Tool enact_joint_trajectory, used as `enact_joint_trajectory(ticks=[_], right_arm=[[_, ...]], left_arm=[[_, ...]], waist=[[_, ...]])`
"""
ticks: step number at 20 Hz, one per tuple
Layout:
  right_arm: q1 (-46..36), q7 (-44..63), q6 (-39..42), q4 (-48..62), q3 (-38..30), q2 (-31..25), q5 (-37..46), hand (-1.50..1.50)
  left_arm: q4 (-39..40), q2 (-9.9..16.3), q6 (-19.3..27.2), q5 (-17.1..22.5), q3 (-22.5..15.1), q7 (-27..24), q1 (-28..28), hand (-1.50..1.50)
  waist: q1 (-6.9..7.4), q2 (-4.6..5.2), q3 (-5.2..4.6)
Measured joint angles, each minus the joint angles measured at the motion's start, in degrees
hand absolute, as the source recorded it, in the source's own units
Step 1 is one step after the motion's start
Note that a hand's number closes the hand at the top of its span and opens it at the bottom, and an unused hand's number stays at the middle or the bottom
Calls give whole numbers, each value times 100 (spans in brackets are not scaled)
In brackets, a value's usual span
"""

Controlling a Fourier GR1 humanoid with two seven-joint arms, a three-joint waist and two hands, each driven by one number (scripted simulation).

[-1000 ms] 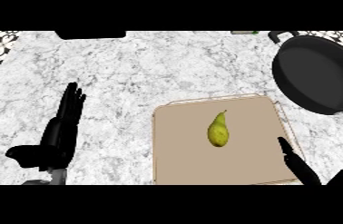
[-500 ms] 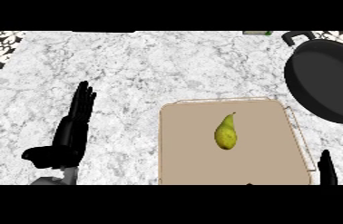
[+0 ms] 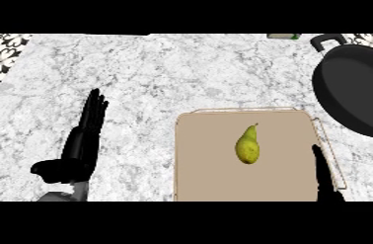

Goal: Pick the pear from the tray and place it in the pot

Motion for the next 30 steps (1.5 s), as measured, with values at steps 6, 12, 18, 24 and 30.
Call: enact_joint_trajectory(ticks=[6, 12, 18, 24, 30], right_arm=[[-1376, 1386, 754, 552, 29, 279, 234, -150], [-2019, 1753, 844, 1305, 106, 338, 65, -150], [-2247, 1647, 677, 1802, 89, 354, -125, -150], [-2428, 1539, 529, 2280, -45, 351, -260, -150], [-2499, 1515, 403, 2519, -31, 359, -291, -150]], left_arm=[[168, -124, -103, -44, 87, -114, 27, 0], [162, -187, -200, -128, 235, -36, 13, 0], [66, -317, -351, -293, 373, 31, 121, 0], [-17, -475, -492, -456, 527, 113, 203, 0], [157, -693, -638, -646, 709, 39, 141, 0]], waist=[[-67, -31, 16], [-105, -45, 24], [-125, -52, 25], [-131, -52, 27], [-136, -53, 26]])
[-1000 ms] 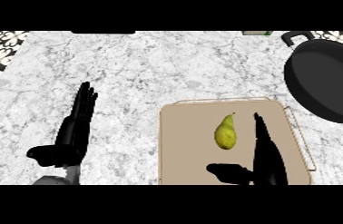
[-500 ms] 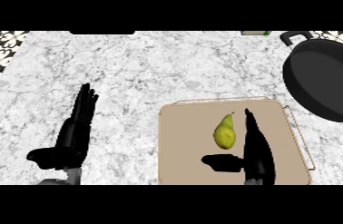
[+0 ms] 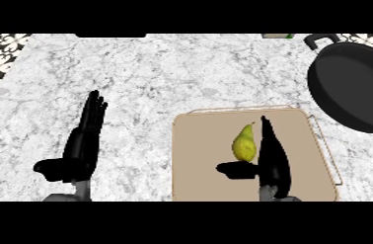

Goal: Pick the pear from the tray and place it in the pot

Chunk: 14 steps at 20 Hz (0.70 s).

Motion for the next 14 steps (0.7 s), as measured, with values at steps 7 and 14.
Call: enact_joint_trajectory(ticks=[7, 14], right_arm=[[-237, -457, -447, 636, -107, -86, 388, 150], [-381, -658, -727, 907, -194, -51, 809, 150]], left_arm=[[-82, -69, -79, -105, 86, 73, 66, 0], [-123, -135, -228, -194, 234, 155, 15, 0]], waist=[[1, -19, -18], [2, -11, -8]])
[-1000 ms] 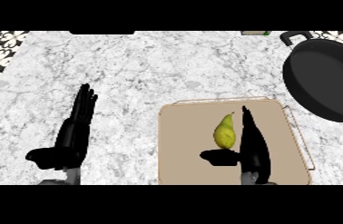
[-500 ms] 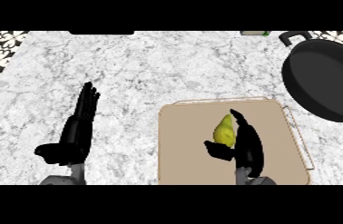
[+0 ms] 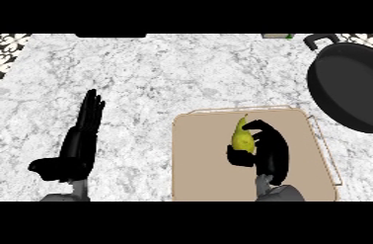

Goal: Pick the pear from the tray and place it in the pot

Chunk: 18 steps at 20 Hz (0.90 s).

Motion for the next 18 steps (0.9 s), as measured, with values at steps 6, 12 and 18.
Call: enact_joint_trajectory(ticks=[6, 12, 18], right_arm=[[-212, 213, -54, -12, -187, -6, 554, 150], [-1516, 835, 397, 1158, -1771, -853, 694, 150], [-2696, 1109, 716, 2289, -2694, -1918, 1215, 150]], left_arm=[[181, -124, -60, -82, 72, -104, -67, 0], [85, -134, -140, -112, -46, -88, -220, 0], [35, -171, -253, -155, -236, -73, -387, 0]], waist=[[3, 14, 5], [320, 236, -6], [715, 368, -11]])
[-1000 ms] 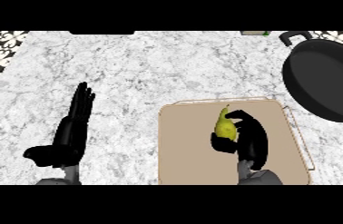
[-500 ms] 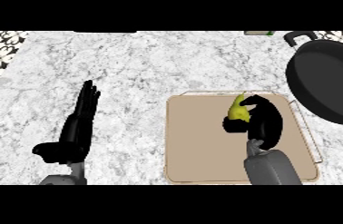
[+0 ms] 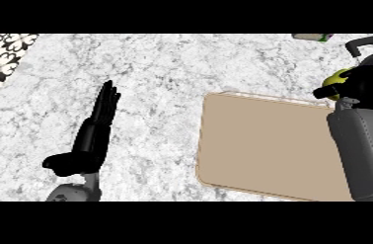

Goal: Pick the pear from the tray and place it in the pot

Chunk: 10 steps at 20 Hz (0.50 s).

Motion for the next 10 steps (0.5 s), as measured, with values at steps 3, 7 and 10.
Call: enact_joint_trajectory(ticks=[3, 7, 10], right_arm=[[-590, 107, 129, 556, -207, -479, 435, 150], [-1278, 253, 301, 1282, -359, -968, 1029, 150], [-1690, 384, 404, 1782, -454, -1224, 1453, 150]], left_arm=[[-1, -50, -35, -34, -116, 13, -70, 0], [51, -103, -69, -76, -227, 19, -159, 0], [97, -110, -96, -99, -267, 50, -234, 0]], waist=[[187, 30, -3], [354, 62, -6], [419, 75, -3]])
